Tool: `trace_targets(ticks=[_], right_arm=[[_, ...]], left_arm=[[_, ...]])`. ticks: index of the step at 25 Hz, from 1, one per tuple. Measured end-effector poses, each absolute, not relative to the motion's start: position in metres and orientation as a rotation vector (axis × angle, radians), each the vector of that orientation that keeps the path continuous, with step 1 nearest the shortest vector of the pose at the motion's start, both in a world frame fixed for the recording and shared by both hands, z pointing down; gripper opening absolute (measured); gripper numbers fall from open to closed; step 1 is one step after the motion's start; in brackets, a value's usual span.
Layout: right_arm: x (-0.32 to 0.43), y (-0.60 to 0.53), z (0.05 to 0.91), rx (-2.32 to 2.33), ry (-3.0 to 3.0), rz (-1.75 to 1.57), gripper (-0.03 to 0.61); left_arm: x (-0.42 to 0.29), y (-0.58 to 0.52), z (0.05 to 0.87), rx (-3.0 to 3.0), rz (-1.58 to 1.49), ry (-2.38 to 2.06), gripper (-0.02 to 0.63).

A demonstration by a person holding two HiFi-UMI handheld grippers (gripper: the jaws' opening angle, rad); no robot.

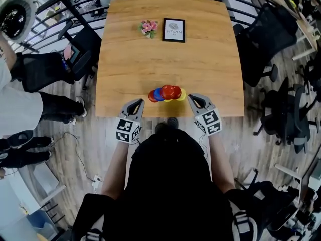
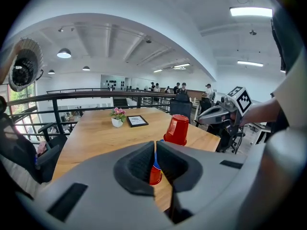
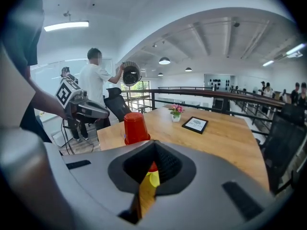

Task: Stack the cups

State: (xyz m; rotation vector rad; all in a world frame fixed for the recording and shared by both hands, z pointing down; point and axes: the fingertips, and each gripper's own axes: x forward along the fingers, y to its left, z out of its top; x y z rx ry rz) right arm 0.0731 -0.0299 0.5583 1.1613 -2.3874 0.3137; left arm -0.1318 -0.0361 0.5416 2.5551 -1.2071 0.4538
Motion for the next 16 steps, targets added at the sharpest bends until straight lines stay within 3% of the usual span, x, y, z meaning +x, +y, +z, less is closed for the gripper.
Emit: trace_targets(ticks=[16], right_arm=[[0.062,-0.007,0.560,1.281,-2.329,0.329,0.008]], left_arm=[[-0.148,-0.029,0.550,2.611,0.464,-1.110,0.031]])
